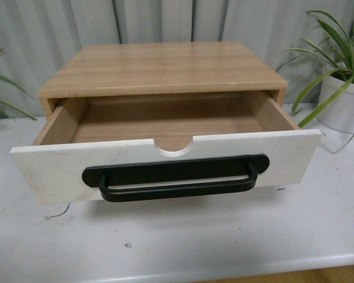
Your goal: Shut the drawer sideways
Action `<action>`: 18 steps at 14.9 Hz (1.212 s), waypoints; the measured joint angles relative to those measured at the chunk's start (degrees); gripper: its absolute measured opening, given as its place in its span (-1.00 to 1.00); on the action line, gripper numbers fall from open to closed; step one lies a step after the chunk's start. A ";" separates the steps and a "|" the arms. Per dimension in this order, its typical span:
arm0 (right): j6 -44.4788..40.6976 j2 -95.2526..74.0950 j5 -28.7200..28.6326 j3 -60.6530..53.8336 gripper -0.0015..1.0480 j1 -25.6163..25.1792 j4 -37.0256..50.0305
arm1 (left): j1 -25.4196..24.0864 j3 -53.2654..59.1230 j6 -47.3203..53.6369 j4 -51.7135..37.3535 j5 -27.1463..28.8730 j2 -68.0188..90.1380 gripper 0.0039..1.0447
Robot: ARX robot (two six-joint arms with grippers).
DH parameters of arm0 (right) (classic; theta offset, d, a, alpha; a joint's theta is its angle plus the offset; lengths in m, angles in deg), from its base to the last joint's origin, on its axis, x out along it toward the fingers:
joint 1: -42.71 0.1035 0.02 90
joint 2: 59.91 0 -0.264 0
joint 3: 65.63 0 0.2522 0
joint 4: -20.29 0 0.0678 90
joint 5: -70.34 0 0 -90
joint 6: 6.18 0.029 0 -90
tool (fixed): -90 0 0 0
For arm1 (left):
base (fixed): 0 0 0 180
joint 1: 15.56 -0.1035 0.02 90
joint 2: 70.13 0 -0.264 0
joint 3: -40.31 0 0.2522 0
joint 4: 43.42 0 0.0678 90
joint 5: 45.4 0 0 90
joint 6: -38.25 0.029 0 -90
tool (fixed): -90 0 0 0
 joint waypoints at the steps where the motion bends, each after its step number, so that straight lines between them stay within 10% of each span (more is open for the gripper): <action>1: 0.00 0.00 0.00 0.00 0.88 0.00 0.00 | 0.00 0.00 0.02 0.00 0.00 0.00 0.88; 18: 0.00 0.00 0.00 0.00 0.88 0.00 0.00 | 0.00 0.00 0.02 -0.02 0.00 0.00 0.88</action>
